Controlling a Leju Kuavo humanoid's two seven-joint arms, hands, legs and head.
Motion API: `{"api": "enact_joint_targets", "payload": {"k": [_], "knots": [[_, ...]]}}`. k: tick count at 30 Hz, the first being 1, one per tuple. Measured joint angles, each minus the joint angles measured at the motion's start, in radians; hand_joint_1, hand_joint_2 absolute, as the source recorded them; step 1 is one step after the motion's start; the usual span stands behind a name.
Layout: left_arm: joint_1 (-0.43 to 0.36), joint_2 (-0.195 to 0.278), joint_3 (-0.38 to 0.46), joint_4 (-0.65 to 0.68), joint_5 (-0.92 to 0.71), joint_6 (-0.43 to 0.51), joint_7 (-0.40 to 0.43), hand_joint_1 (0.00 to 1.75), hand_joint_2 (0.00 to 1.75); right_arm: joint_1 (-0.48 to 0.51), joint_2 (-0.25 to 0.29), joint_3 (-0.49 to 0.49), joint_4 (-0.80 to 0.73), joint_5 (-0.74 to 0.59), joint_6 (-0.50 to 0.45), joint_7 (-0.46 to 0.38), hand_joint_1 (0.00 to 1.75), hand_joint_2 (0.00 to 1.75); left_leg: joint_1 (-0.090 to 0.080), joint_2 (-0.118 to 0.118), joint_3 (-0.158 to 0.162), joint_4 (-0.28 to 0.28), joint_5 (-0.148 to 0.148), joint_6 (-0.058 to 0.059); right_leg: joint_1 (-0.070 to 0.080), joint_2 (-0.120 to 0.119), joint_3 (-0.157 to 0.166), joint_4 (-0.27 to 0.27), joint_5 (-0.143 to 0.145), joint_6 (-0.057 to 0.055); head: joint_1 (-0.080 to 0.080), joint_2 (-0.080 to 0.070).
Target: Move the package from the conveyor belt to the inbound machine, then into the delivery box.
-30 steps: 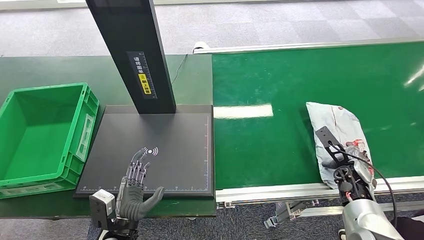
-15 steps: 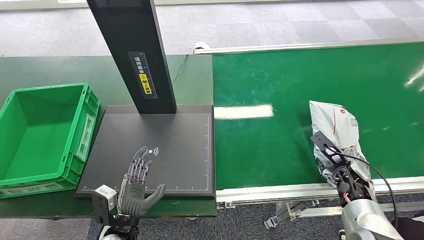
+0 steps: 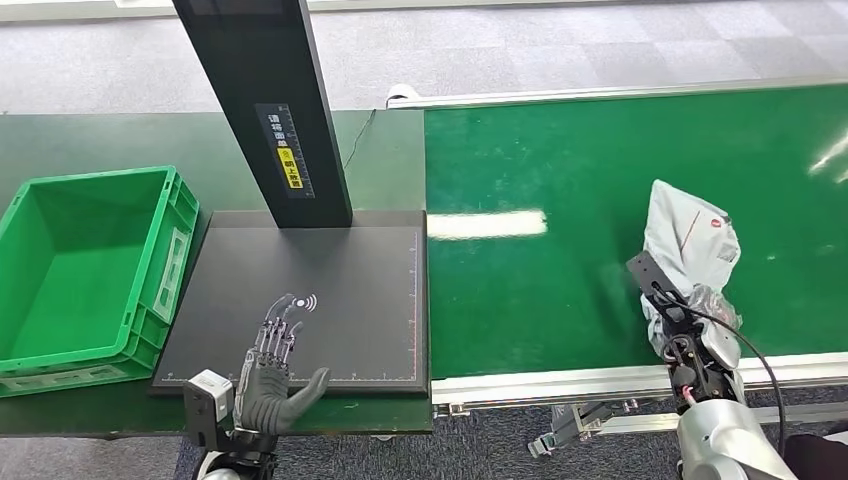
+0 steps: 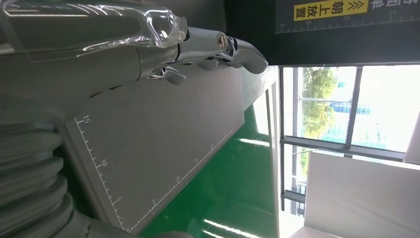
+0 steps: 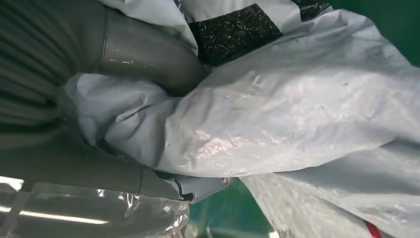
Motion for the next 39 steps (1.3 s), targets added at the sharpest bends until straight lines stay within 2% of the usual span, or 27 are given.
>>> {"api": "enact_joint_targets", "payload": {"k": [4, 10, 15, 18, 21, 23, 25, 29, 35, 39], "knots": [[0.011, 0.0, 0.001, -0.006, 0.0, 0.003, -0.001, 0.0, 1.75, -0.032, 0.011, -0.082, -0.018, -0.085, -0.153, -0.189, 1.75, 1.75, 0.0, 0.0, 0.0, 0.0, 0.0, 0.0, 0.0, 0.0, 0.0, 0.0, 0.0, 0.0, 0.0, 0.0], [0.012, 0.0, 0.0, -0.001, 0.001, 0.033, -0.018, 0.0, 1.75, -0.076, 0.029, -0.225, -0.054, -0.28, -0.2, -0.508, 1.75, 1.75, 0.0, 0.0, 0.0, 0.0, 0.0, 0.0, 0.0, 0.0, 0.0, 0.0, 0.0, 0.0, 0.0, 0.0], [0.009, 0.0, -0.003, 0.012, 0.008, 0.05, -0.032, 0.0, 1.75, -0.108, 0.059, -0.286, -0.086, -0.368, -0.156, -0.667, 1.75, 1.75, 0.0, 0.0, 0.0, 0.0, 0.0, 0.0, 0.0, 0.0, 0.0, 0.0, 0.0, 0.0, 0.0, 0.0], [0.007, -0.001, -0.006, 0.018, 0.009, 0.054, -0.034, 0.0, 1.75, -0.12, 0.083, -0.294, -0.102, -0.384, -0.126, -0.709, 1.75, 1.75, 0.0, 0.0, 0.001, 0.0, 0.001, 0.0, 0.0, 0.0, 0.0, 0.0, 0.0, 0.0, 0.0, 0.0], [0.004, -0.001, -0.01, 0.025, 0.009, 0.058, -0.036, 0.0, 1.75, -0.123, 0.119, -0.279, -0.121, -0.382, -0.002, -0.762, 1.75, 1.75, 0.0, 0.001, 0.0, 0.0, 0.001, 0.001, 0.0, 0.0, 0.0, 0.0, 0.001, -0.001, 0.0, 0.0], [-0.001, -0.001, -0.011, 0.03, 0.009, 0.058, -0.039, 0.0, 1.75, -0.117, 0.163, -0.231, -0.144, -0.35, 0.105, -0.804, 1.75, 1.75, 0.001, 0.005, 0.0, -0.001, 0.001, 0.0, 0.0, 0.003, -0.001, 0.001, 0.001, -0.002, 0.0, 0.0], [-0.01, -0.001, -0.011, 0.037, 0.005, 0.054, -0.043, 0.0, 1.75, -0.099, 0.221, -0.14, -0.174, -0.318, 0.195, -0.838, 1.75, 1.75, 0.001, 0.007, 0.002, -0.001, 0.001, 0.0, 0.001, 0.005, -0.001, 0.001, 0.001, -0.002, 0.0, 0.0], [-0.029, -0.001, -0.011, 0.057, -0.004, 0.043, -0.052, 0.0, 1.75, -0.045, 0.316, 0.076, -0.224, -0.346, 0.281, -0.859, 1.75, 1.75, 0.002, 0.0, 0.001, -0.001, 0.004, -0.003, 0.003, 0.0, -0.002, 0.001, 0.001, -0.003, 0.0, 0.0], [-0.039, 0.001, -0.008, 0.085, -0.007, 0.04, -0.068, 0.0, 1.75, 0.015, 0.387, 0.416, -0.255, -0.464, 0.502, -0.865, 1.75, 1.75, 0.003, 0.001, 0.0, -0.001, 0.004, -0.003, 0.003, 0.001, -0.003, 0.001, 0.001, -0.003, 0.0, 0.0], [-0.039, 0.002, -0.004, 0.089, -0.008, 0.041, -0.071, 0.0, 1.75, 0.033, 0.401, 0.633, -0.265, -0.54, 0.579, -0.865, 1.75, 1.75, 0.002, 0.0, -0.001, -0.001, 0.004, -0.003, 0.003, -0.001, -0.003, 0.001, 0.001, -0.003, 0.001, 0.0]]}}
